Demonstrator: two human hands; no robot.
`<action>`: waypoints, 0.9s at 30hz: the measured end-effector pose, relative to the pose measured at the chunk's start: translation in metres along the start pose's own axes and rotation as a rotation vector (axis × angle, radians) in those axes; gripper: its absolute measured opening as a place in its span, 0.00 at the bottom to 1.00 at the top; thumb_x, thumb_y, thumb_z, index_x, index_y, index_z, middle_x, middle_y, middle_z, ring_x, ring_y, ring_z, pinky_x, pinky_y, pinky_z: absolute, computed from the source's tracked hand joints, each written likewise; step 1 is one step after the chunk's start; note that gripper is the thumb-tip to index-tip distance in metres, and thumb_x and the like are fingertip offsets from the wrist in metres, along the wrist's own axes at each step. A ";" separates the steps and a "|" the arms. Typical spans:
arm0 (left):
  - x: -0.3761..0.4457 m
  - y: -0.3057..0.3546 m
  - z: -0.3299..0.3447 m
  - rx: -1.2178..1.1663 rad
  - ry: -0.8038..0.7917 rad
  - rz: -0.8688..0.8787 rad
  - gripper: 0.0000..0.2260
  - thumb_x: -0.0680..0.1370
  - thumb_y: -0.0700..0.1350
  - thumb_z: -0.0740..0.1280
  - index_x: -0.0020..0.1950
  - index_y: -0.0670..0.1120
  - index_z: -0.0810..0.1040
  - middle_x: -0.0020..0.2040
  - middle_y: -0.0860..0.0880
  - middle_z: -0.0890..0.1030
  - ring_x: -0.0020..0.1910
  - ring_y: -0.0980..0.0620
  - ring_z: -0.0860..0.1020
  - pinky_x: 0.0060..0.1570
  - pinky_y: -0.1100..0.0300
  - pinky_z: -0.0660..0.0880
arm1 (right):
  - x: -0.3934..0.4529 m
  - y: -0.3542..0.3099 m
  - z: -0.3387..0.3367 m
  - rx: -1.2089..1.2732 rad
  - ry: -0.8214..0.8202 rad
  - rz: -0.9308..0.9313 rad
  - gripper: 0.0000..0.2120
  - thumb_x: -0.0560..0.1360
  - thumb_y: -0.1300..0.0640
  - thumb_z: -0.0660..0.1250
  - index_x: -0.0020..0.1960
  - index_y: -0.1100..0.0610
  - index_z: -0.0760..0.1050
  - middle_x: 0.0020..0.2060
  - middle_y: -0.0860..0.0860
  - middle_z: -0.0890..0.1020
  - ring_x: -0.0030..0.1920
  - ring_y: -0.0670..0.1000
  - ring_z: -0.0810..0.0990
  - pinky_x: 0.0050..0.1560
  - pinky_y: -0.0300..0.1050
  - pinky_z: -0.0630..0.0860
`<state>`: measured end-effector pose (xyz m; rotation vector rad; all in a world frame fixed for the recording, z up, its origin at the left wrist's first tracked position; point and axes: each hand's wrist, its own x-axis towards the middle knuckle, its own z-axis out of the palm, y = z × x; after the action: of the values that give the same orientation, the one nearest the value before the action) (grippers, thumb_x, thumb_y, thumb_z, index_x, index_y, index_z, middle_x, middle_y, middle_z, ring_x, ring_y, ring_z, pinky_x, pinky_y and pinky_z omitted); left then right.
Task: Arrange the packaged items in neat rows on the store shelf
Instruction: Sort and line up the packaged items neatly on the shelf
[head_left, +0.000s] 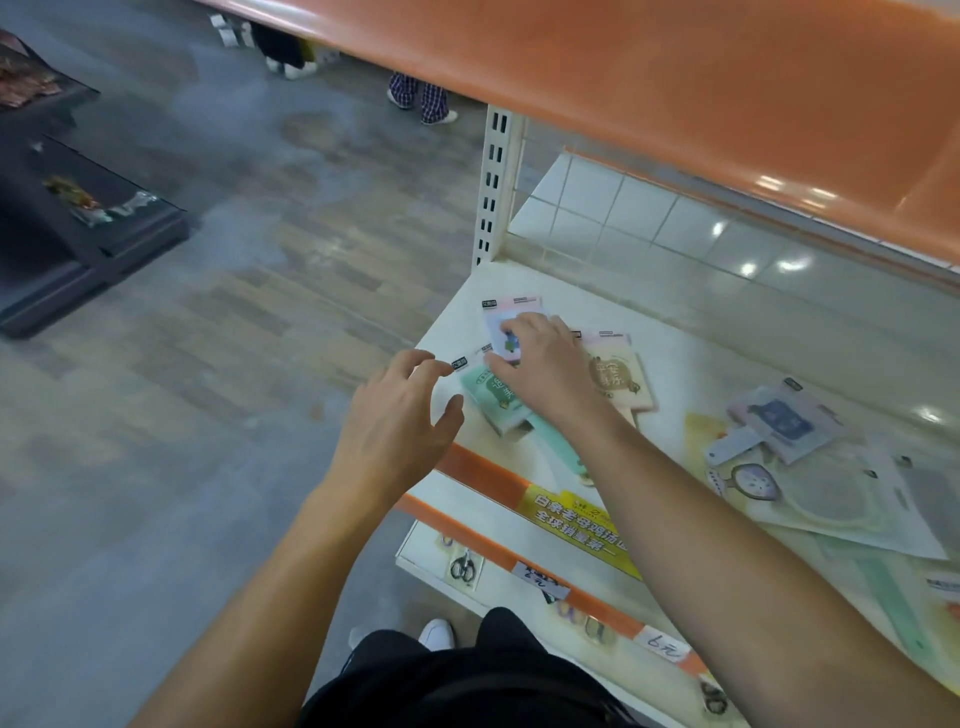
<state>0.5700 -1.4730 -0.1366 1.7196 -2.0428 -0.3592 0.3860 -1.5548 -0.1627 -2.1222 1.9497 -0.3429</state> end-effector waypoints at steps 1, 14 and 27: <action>0.002 0.001 0.001 0.003 -0.002 0.013 0.16 0.77 0.52 0.64 0.63 0.49 0.75 0.65 0.50 0.74 0.56 0.45 0.77 0.53 0.49 0.74 | -0.001 0.000 -0.002 -0.004 -0.009 0.001 0.25 0.76 0.40 0.63 0.68 0.51 0.72 0.67 0.49 0.72 0.68 0.59 0.66 0.68 0.57 0.65; 0.023 0.046 0.019 -0.033 -0.046 0.245 0.18 0.76 0.51 0.65 0.64 0.45 0.74 0.60 0.44 0.76 0.54 0.39 0.77 0.50 0.45 0.75 | -0.069 0.017 -0.057 0.137 0.229 0.056 0.16 0.76 0.50 0.67 0.62 0.51 0.77 0.60 0.49 0.78 0.59 0.54 0.75 0.56 0.46 0.71; -0.003 0.193 0.086 -0.085 -0.230 0.542 0.23 0.74 0.55 0.60 0.64 0.46 0.73 0.61 0.46 0.76 0.56 0.41 0.77 0.50 0.47 0.76 | -0.192 0.142 -0.113 0.117 0.285 0.450 0.17 0.78 0.50 0.64 0.66 0.51 0.74 0.65 0.50 0.75 0.63 0.55 0.72 0.58 0.49 0.71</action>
<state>0.3618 -1.4402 -0.1213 1.0501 -2.5104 -0.4691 0.1995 -1.3771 -0.1051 -1.5697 2.4206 -0.6757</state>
